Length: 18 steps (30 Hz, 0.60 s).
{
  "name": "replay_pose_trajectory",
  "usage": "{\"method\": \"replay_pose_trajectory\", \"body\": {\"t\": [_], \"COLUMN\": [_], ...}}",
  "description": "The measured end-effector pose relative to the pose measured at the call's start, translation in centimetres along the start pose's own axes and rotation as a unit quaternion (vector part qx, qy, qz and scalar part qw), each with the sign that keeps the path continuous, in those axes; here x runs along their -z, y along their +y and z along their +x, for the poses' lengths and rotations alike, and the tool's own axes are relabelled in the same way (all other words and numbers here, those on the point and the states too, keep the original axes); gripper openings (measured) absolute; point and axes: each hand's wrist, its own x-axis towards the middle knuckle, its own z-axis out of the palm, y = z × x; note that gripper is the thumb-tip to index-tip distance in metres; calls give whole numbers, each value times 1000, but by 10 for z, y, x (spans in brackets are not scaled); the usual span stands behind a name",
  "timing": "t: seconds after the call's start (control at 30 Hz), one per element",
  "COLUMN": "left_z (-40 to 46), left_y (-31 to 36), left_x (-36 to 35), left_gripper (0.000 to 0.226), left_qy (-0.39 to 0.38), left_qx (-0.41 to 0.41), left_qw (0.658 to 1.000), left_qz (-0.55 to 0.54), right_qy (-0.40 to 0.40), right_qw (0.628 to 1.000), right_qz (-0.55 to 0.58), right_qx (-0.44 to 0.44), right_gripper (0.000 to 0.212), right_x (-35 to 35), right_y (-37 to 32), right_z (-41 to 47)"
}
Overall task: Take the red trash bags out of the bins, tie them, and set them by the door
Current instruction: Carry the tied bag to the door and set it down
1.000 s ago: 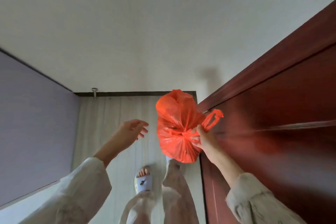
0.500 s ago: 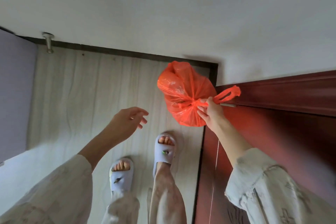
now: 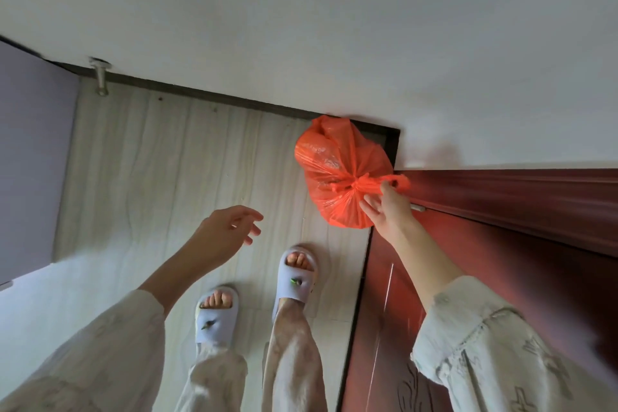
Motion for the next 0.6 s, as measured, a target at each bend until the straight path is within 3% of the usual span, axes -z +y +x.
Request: {"method": "replay_pose_trajectory", "body": {"t": [0.13, 0.3, 0.37, 0.43, 0.6], "left_z": [-42, -129, -174, -221, -342], "left_y": [22, 43, 42, 35, -22], "left_x": [5, 20, 31, 43, 70], "left_gripper": [22, 24, 25, 26, 26], "left_qy": [16, 43, 61, 86, 166], "left_qx": [-2, -15, -18, -10, -9], "left_qw": [999, 997, 993, 986, 953], "left_qz": [-28, -69, -100, -139, -254], "right_qy": [-76, -145, -171, -188, -256], "right_qw": [990, 957, 942, 920, 844], "right_qz": [-116, -249, -287, -338, -449], "right_qx": [-13, 5, 19, 60, 143], "right_gripper": [21, 36, 29, 16, 21], "right_x": [0, -10, -15, -21, -34], "right_y": [5, -4, -4, 0, 48], "right_z": [-83, -216, -269, -318, -427]}}
